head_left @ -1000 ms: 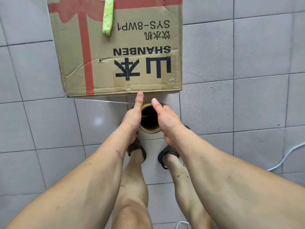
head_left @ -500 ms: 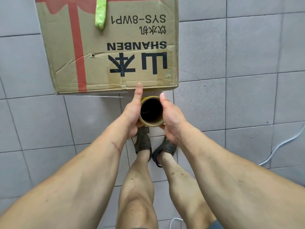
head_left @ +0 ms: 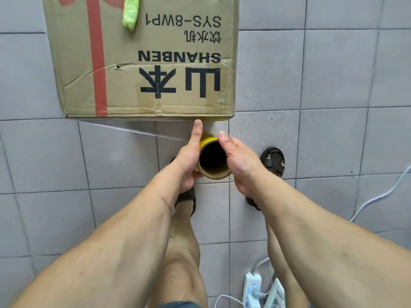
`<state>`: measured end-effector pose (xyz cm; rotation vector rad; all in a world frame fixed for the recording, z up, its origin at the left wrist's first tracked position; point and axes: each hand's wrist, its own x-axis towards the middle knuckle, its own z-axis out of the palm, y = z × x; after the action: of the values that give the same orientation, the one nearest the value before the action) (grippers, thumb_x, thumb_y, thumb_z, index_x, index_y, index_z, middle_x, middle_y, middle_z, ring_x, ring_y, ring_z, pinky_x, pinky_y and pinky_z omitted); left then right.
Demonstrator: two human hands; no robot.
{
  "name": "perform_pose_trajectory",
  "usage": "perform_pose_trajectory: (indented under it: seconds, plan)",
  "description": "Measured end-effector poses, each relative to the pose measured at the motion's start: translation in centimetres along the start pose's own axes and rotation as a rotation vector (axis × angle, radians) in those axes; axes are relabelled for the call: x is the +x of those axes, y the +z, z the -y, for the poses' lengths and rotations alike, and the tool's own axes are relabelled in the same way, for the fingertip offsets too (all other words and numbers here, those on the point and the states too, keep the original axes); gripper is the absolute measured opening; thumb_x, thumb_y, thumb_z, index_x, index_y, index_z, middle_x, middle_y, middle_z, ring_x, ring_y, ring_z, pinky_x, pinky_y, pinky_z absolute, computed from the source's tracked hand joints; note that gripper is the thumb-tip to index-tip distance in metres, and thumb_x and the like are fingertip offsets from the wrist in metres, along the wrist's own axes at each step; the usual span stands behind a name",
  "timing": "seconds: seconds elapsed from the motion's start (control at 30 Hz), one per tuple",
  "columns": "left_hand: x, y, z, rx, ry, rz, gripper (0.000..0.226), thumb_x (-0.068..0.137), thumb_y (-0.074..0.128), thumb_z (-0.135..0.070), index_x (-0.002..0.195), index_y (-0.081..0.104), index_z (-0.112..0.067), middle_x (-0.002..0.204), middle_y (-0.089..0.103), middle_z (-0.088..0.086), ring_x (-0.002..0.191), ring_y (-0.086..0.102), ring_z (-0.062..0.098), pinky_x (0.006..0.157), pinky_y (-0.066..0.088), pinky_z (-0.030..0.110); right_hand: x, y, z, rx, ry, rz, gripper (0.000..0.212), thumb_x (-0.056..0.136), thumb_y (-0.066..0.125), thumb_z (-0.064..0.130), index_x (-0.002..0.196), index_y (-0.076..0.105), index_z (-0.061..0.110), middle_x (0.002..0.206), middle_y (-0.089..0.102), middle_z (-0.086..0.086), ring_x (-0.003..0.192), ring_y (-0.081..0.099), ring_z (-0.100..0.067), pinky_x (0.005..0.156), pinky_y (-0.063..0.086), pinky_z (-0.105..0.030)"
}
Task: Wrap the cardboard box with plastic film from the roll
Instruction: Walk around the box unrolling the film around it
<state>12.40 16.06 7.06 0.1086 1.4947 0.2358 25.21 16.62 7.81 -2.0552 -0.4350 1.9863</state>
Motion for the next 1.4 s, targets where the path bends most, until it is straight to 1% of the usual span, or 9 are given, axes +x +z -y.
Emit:
perform_pose_trajectory:
  seconds: [0.1,0.27,0.47,0.57,0.7,0.87,0.97,1.17,1.4]
  plan:
    - [0.8,1.0,0.5,0.096,0.019,-0.087,0.159,0.019,0.043,-0.123,0.141,0.071,-0.024,0.134,0.079,0.006,0.133,0.069,0.030,0.123,0.047,0.054,0.0,-1.0,0.5,-0.014,0.010,0.011,0.115,0.053,0.066,0.087,0.148,0.044,0.028,0.142,0.058,0.002,0.129,0.055,-0.017,0.113,0.039,-0.042]
    - [-0.4,3.1,-1.3,-0.055,0.060,-0.077,0.128,0.054,0.045,-0.110,0.129,0.077,-0.011,0.117,0.084,0.014,0.118,0.079,0.032,0.115,0.057,0.050,0.5,-2.5,1.1,0.038,-0.023,0.067,0.065,0.085,0.052,0.068,0.133,0.059,0.024,0.132,0.065,0.008,0.126,0.056,-0.013,0.115,0.035,-0.038]
    - [1.1,6.1,0.4,-0.026,0.025,-0.233,0.142,0.048,0.026,-0.121,0.141,0.073,-0.025,0.136,0.078,0.009,0.133,0.069,0.032,0.122,0.047,0.054,1.5,-5.6,2.1,-0.101,-0.024,0.101,0.085,0.085,0.065,0.063,0.154,0.038,0.021,0.148,0.051,0.002,0.133,0.050,-0.016,0.116,0.036,-0.038]
    - [0.3,8.0,-1.4,-0.133,0.108,-0.330,0.115,0.079,0.029,-0.108,0.125,0.076,-0.014,0.127,0.080,0.014,0.121,0.074,0.032,0.116,0.055,0.048,2.2,-6.6,2.8,-0.095,-0.020,0.140,0.095,0.068,0.066,0.080,0.144,0.051,0.024,0.143,0.057,0.003,0.131,0.052,-0.014,0.114,0.037,-0.038]
    - [0.4,9.7,-1.7,-0.241,0.030,-0.171,0.135,0.049,0.032,-0.116,0.128,0.080,-0.017,0.118,0.085,0.010,0.118,0.079,0.029,0.112,0.059,0.051,3.1,-8.5,3.7,-0.205,-0.080,0.128,0.067,0.091,0.054,0.061,0.142,0.053,0.017,0.140,0.060,-0.003,0.129,0.054,-0.016,0.112,0.040,-0.037]
    - [3.3,10.4,-0.8,-0.189,0.067,-0.290,0.155,0.025,0.038,-0.125,0.135,0.076,-0.022,0.135,0.078,0.011,0.125,0.074,0.035,0.118,0.053,0.055,2.7,-9.6,5.4,-0.213,-0.040,0.144,0.060,0.096,0.059,0.053,0.147,0.047,0.023,0.144,0.053,0.006,0.129,0.050,-0.011,0.107,0.038,-0.028]
    - [3.2,11.4,-1.1,-0.318,0.076,-0.221,0.156,0.012,0.055,-0.118,0.127,0.080,-0.017,0.121,0.083,0.015,0.117,0.079,0.038,0.113,0.058,0.057,2.7,-10.1,6.2,-0.204,-0.023,0.164,0.033,0.100,0.050,0.052,0.108,0.068,0.025,0.118,0.071,0.000,0.115,0.063,-0.018,0.105,0.046,-0.037]
    - [2.5,12.1,-1.7,-0.348,0.033,-0.089,0.163,0.016,0.047,-0.120,0.135,0.076,-0.013,0.121,0.083,0.018,0.119,0.079,0.037,0.116,0.055,0.058,2.6,-11.5,6.3,-0.271,-0.078,0.159,0.034,0.099,0.057,0.045,0.120,0.068,0.020,0.113,0.072,-0.001,0.106,0.065,-0.015,0.088,0.049,-0.026]
    - [2.3,12.2,-3.0,-0.379,-0.003,-0.048,0.160,0.018,0.045,-0.121,0.133,0.077,-0.015,0.119,0.084,0.016,0.114,0.081,0.036,0.109,0.061,0.057,2.9,-11.1,6.7,-0.264,-0.056,0.116,0.049,0.094,0.064,0.047,0.133,0.063,0.018,0.123,0.070,-0.004,0.115,0.065,-0.017,0.093,0.050,-0.029]
